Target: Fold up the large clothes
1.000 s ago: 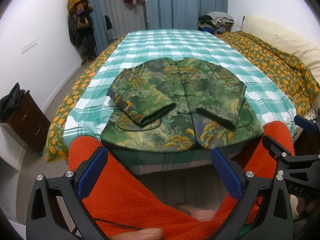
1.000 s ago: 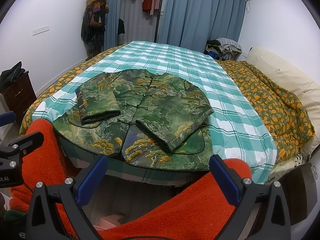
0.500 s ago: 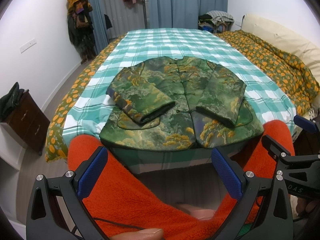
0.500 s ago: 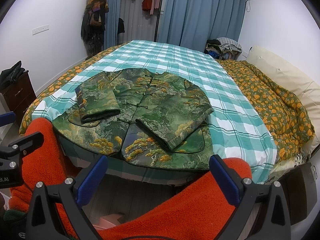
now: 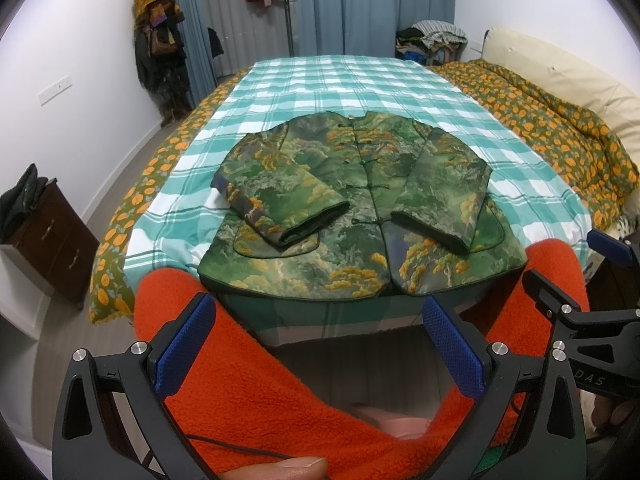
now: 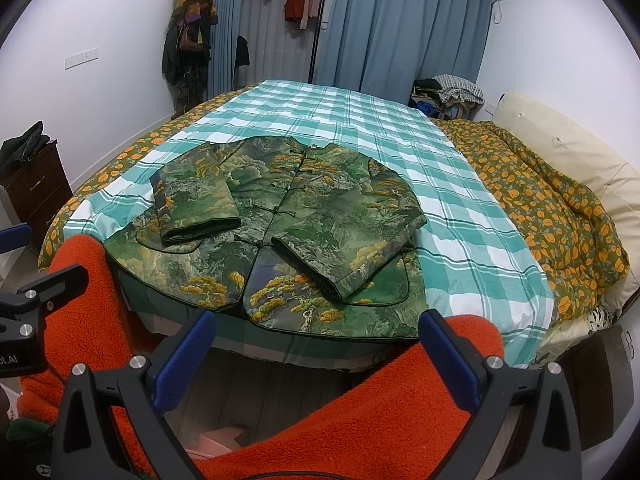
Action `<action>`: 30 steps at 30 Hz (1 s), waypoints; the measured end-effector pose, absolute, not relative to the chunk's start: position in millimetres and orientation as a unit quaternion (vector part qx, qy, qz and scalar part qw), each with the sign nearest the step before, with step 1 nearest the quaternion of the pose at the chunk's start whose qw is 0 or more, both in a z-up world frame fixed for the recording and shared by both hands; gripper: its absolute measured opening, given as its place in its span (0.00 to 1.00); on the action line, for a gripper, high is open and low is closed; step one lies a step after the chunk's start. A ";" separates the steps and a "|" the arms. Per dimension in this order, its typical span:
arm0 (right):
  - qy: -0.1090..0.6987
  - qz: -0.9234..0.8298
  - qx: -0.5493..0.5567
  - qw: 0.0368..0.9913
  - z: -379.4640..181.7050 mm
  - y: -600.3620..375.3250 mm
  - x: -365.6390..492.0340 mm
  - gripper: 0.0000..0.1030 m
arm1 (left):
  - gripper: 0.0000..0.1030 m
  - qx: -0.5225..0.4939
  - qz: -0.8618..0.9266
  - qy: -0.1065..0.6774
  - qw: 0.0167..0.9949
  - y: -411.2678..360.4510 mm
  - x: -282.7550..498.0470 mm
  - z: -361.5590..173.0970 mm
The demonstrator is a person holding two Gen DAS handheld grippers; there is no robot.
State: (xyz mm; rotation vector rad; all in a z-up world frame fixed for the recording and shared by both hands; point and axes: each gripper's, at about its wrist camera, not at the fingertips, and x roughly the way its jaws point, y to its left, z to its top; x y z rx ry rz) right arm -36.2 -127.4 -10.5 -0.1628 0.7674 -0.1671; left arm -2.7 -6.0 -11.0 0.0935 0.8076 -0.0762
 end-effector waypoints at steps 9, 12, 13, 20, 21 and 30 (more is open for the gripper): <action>0.375 -0.081 -0.079 0.920 -10.8 -127.5 -36.3 1.00 | 1.00 0.046 -0.037 0.393 0.917 -5.8 -2.1 -10.4; 0.375 -0.082 -0.079 0.920 -10.7 -127.4 -36.1 1.00 | 1.00 0.046 -0.037 0.393 0.917 -5.7 -1.9 -10.2; 0.375 -0.082 -0.079 0.920 -10.7 -127.5 -36.3 1.00 | 1.00 0.046 -0.037 0.393 0.918 -5.5 -1.4 -10.0; 0.375 -0.082 -0.079 0.920 -10.3 -127.0 -34.4 1.00 | 1.00 0.046 -0.037 0.395 0.917 -6.6 -2.5 -12.7; 0.375 -0.082 -0.079 0.920 -10.7 -127.5 -35.7 1.00 | 1.00 0.046 -0.037 0.395 0.917 -8.7 -5.3 -16.5; 0.373 -0.087 -0.080 0.920 -11.8 -129.9 -37.4 1.00 | 1.00 0.043 -0.042 0.397 0.916 -13.4 -11.5 -24.9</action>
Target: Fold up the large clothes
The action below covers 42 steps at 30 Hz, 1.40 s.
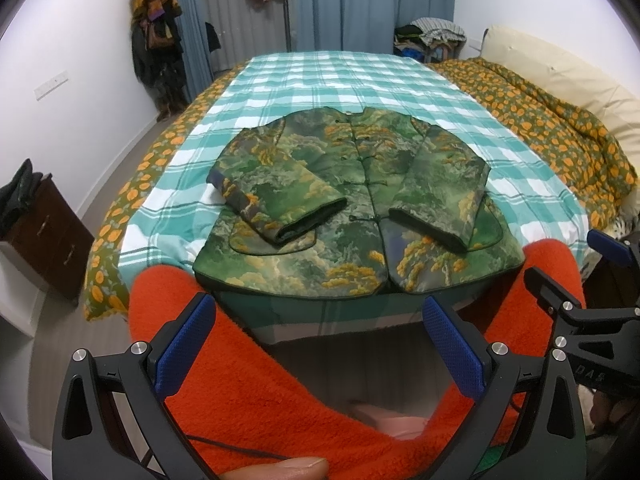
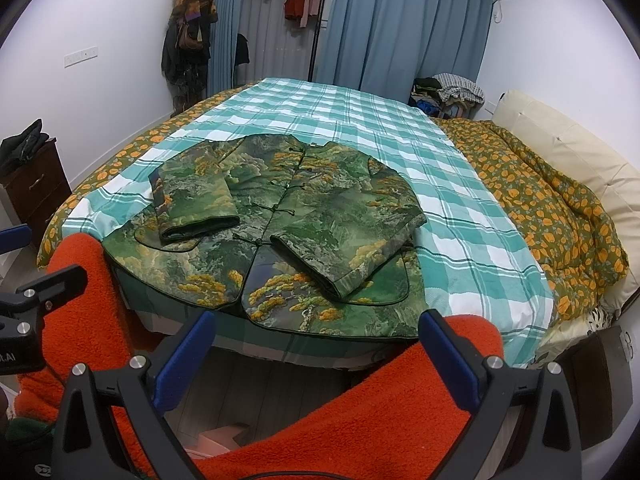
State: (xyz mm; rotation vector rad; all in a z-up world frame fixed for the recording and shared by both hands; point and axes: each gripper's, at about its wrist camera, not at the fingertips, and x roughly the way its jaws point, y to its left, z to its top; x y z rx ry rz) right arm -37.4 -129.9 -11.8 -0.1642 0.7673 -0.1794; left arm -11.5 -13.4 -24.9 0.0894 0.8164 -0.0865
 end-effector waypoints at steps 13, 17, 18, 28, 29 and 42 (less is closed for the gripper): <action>0.379 -0.111 -0.117 0.911 -13.4 -134.3 -24.5 1.00 | 1.00 0.046 -0.056 0.387 0.919 -9.0 -6.3 -20.4; 0.335 -0.089 -0.134 0.928 -13.0 -136.5 -14.1 1.00 | 1.00 0.033 -0.059 0.352 0.934 2.5 6.1 -14.1; 0.318 -0.081 -0.141 0.934 -13.2 -138.1 -11.0 1.00 | 1.00 0.038 -0.059 0.344 0.936 4.2 9.5 -13.1; 0.338 0.036 -0.152 0.928 -41.7 -147.4 60.1 1.00 | 1.00 0.110 -0.018 0.362 0.925 5.3 50.2 -15.7; 0.349 0.046 -0.143 0.925 -45.4 -149.0 63.4 1.00 | 1.00 0.112 -0.021 0.365 0.924 4.2 52.3 -16.3; 0.429 -0.017 -0.188 0.883 -66.3 -155.9 88.4 1.00 | 1.00 0.080 -0.072 0.429 0.897 -15.6 84.3 -29.2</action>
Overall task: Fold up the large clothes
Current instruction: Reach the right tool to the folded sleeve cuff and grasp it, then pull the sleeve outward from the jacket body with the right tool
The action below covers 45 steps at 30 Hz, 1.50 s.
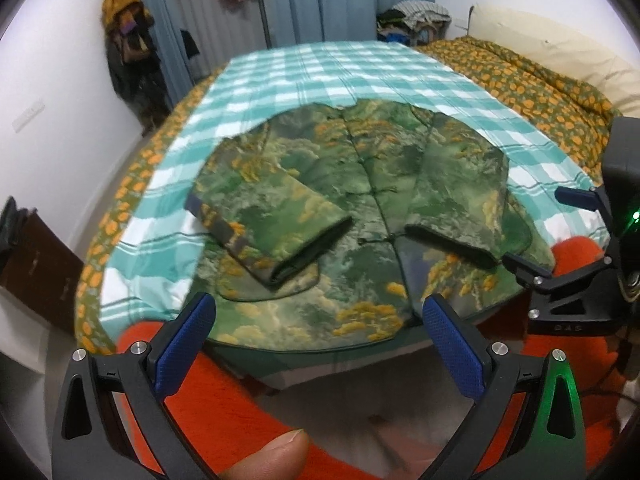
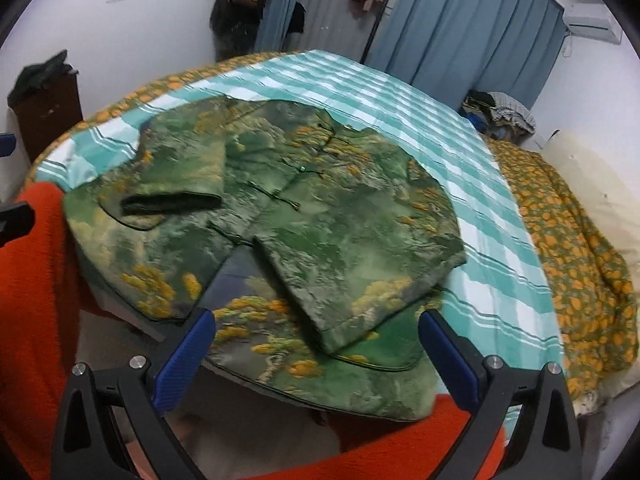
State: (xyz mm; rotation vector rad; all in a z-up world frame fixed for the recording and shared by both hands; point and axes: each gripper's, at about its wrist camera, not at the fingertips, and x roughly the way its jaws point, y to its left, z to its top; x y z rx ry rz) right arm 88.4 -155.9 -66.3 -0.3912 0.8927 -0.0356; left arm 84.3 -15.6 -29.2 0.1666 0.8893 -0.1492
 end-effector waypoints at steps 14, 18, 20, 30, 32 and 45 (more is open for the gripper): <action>0.439 -0.026 -0.234 0.867 -96.5 -157.9 134.9 1.00 | 1.00 0.048 -0.091 0.474 0.874 -17.3 135.2 -56.1; 0.454 -0.031 -0.228 0.861 -107.3 -169.2 149.7 1.00 | 1.00 0.032 -0.084 0.488 0.868 -7.2 150.4 -69.6; 0.459 -0.036 -0.234 0.857 -113.6 -172.5 154.6 1.00 | 1.00 0.024 -0.077 0.498 0.864 -2.0 156.6 -77.4; 0.488 -0.017 -0.196 0.850 -159.0 -195.1 188.7 0.99 | 1.00 0.000 -0.065 0.520 0.852 8.7 179.4 -101.8; 0.502 -0.009 -0.157 0.850 -169.4 -207.5 195.7 0.99 | 1.00 -0.003 -0.061 0.524 0.849 11.2 181.8 -106.0; 0.421 -0.017 -0.126 0.898 -88.1 -244.6 171.1 0.04 | 1.00 0.008 -0.035 0.527 0.849 27.7 195.3 -110.7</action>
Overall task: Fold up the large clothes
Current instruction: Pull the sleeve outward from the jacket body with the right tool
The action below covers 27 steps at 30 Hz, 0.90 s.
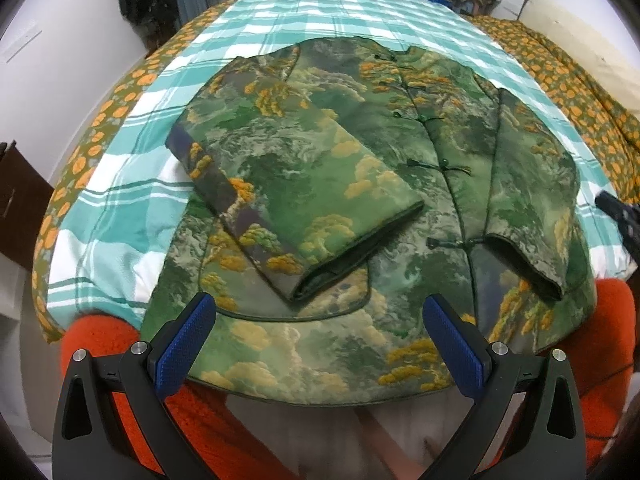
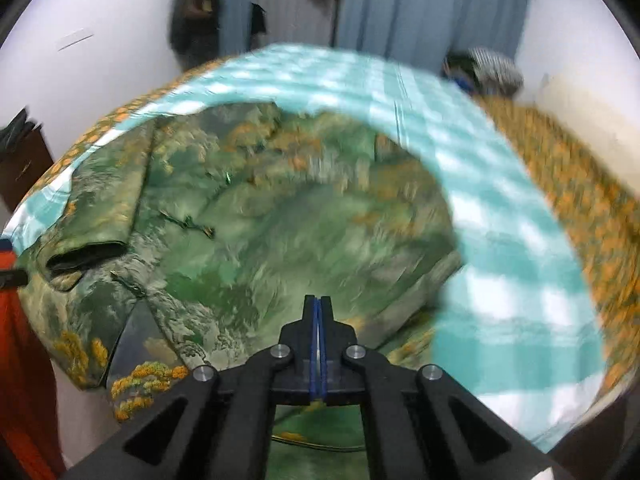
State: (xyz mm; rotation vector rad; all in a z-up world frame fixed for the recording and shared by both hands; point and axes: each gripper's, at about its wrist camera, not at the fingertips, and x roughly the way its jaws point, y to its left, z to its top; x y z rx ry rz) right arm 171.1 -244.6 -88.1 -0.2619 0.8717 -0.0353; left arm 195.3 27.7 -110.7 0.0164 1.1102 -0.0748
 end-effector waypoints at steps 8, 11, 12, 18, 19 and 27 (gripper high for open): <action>0.456 0.091 -0.163 0.870 -146.2 -182.3 169.9 0.70 | 1.00 -0.008 -0.028 0.527 0.849 31.9 189.5 -105.6; 0.476 0.082 -0.204 0.852 -178.0 -167.9 181.0 0.69 | 1.00 0.000 -0.026 0.530 0.848 32.5 186.3 -106.5; 0.476 0.065 -0.216 0.850 -186.7 -169.9 187.4 0.68 | 1.00 0.000 -0.025 0.529 0.848 33.7 185.3 -106.1; 0.436 0.017 -0.131 0.890 -133.2 -213.8 182.5 0.07 | 1.00 0.003 -0.015 0.535 0.845 41.0 186.4 -109.7; 0.426 0.010 -0.127 0.896 -122.1 -219.6 178.2 0.07 | 1.00 0.002 -0.014 0.535 0.845 41.2 188.3 -108.7; 0.320 -0.104 -0.081 0.938 0.0 -322.2 157.4 0.07 | 1.00 0.010 -0.027 0.511 0.859 40.1 193.0 -95.2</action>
